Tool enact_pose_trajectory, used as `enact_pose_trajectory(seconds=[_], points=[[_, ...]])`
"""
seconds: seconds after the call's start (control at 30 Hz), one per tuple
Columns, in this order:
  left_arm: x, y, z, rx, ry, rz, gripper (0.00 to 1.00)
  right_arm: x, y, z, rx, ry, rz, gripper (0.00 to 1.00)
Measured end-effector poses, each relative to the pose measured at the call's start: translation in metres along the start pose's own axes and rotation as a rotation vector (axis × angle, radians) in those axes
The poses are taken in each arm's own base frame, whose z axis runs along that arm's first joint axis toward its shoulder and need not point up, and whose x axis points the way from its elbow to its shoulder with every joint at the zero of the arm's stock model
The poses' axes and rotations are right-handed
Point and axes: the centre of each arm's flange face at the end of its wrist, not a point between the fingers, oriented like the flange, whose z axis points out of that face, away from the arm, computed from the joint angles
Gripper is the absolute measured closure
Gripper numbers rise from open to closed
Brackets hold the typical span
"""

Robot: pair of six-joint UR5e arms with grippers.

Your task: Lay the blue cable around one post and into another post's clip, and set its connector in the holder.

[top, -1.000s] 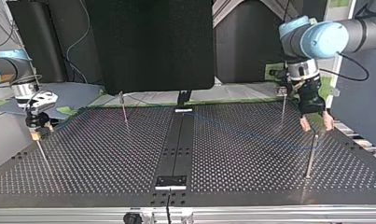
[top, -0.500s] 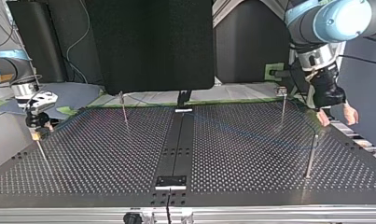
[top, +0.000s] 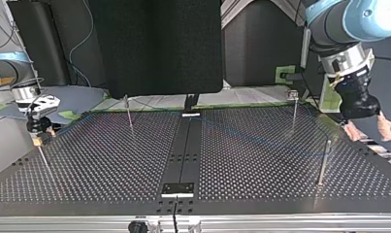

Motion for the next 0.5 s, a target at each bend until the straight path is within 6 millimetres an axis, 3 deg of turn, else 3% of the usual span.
enact_pose_trajectory(seconds=[0.17,0.5], points=[[0.009,-0.011,0.005,0.003,0.053,0.054,0.0,0.0,0.0,0.0,0.0,0.0,0.0,0.13],[-0.009,-0.038,0.003,-0.025,0.028,0.136,0.0,0.0,0.0,0.0,0.0,0.0,0.0,0.13]])
